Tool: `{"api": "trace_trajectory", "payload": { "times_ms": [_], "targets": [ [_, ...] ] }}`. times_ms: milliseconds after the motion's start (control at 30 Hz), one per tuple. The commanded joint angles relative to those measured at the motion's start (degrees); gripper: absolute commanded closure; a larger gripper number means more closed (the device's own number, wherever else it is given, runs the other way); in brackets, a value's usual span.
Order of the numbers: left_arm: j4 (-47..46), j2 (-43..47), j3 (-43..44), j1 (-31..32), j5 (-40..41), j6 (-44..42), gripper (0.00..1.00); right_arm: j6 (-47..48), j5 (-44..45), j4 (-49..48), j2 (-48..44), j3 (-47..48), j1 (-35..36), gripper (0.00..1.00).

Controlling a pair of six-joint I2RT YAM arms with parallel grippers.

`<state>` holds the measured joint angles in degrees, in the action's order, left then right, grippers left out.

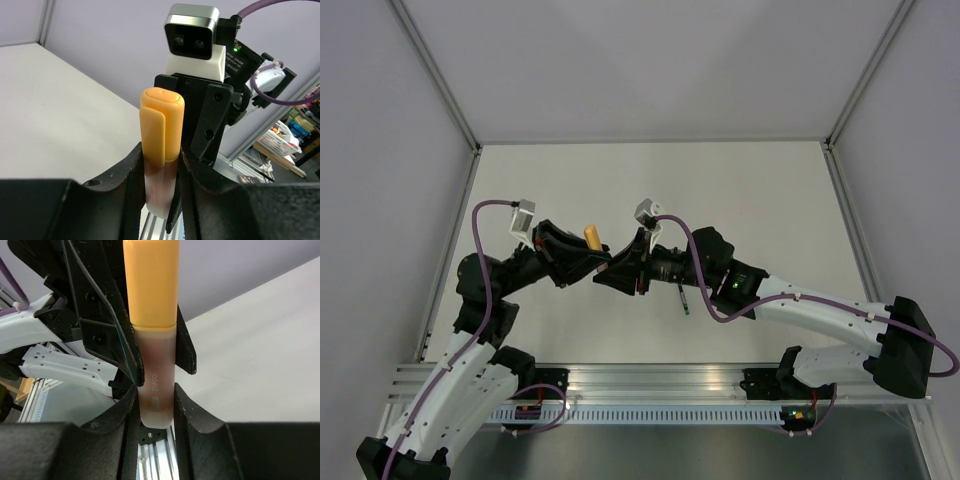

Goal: Insert the pens into the pen caps

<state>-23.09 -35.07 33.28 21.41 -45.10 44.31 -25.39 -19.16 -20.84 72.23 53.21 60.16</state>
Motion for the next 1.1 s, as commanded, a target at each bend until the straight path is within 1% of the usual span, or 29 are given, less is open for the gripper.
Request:
{"api": "trace_trajectory", "payload": {
  "times_ms": [0,133,200,300,367,433,467,500,533,600,667,700,767,867,900,1000,1067],
  "targets": [
    [4.1,0.79,3.28,0.48,1.42,-3.09,0.65,2.53,7.2,1.94,-1.21,1.9,-0.75,1.0],
    [4.9,-0.09,3.81,0.48,2.21,-3.09,0.8,3.94,8.87,3.87,-0.77,2.6,-0.75,1.0],
    [4.99,-0.7,4.16,0.48,2.39,-3.09,0.83,4.81,9.05,5.1,-0.51,3.21,-0.75,1.0],
    [4.72,-1.67,4.34,0.48,2.3,-2.74,0.97,5.78,9.4,6.16,-0.25,3.48,-0.75,1.0],
    [4.02,-2.11,3.99,0.48,2.39,-2.13,0.98,6.14,9.14,6.34,-0.51,3.22,-0.75,1.0],
    [2.1,-2.2,3.38,0.48,1.69,-1.08,0.98,6.84,8.26,6.43,-0.51,2.78,-0.66,0.97],
    [1.3,-2.2,3.03,0.48,1.51,-0.72,0.98,6.93,8.09,6.43,-0.51,2.6,-0.75,0.94],
    [0.34,-2.37,2.5,0.48,1.07,-0.37,0.98,7.28,7.74,6.51,-0.51,2.6,-0.66,0.87],
    [-0.89,-2.46,2.23,0.48,-0.58,-0.02,0.98,7.89,6.25,6.51,-0.42,2.51,-0.66,0.83],
    [-4.15,-2.64,1.62,0.48,-1.91,1.47,0.98,8.25,5.27,6.51,-0.51,2.42,-0.75,0.79],
    [-6.6,-2.29,1.18,0.48,-3.15,2.18,0.98,8.51,4.13,6.25,-0.77,2.25,-0.75,0.81],
    [-6.79,-2.02,1.18,0.48,-3.41,2.18,0.98,8.6,4.04,6.16,-0.95,2.16,-0.66,0.88],
    [-6.79,-1.23,1.09,0.48,-3.24,1.92,0.98,8.16,4.13,5.55,-1.65,1.72,-0.75,0.99],
    [-5.13,-0.88,2.05,0.48,-2.89,1.39,0.98,7.81,5.79,5.46,-2.79,1.37,-0.75,1.0],
    [-2.51,-0.96,2.58,0.48,-2.28,1.13,0.89,7.63,6.76,5.63,-3.05,1.37,-0.75,1.0],
    [1.63,-0.79,3.64,0.48,-0.17,0.6,0.52,7.89,10.62,6.43,-3.32,1.81,-0.75,1.0],
    [2.52,0.08,3.55,0.48,0.98,0.07,0.49,7.9,11.86,6.25,-3.32,1.81,-0.66,1.0]
  ]
}}
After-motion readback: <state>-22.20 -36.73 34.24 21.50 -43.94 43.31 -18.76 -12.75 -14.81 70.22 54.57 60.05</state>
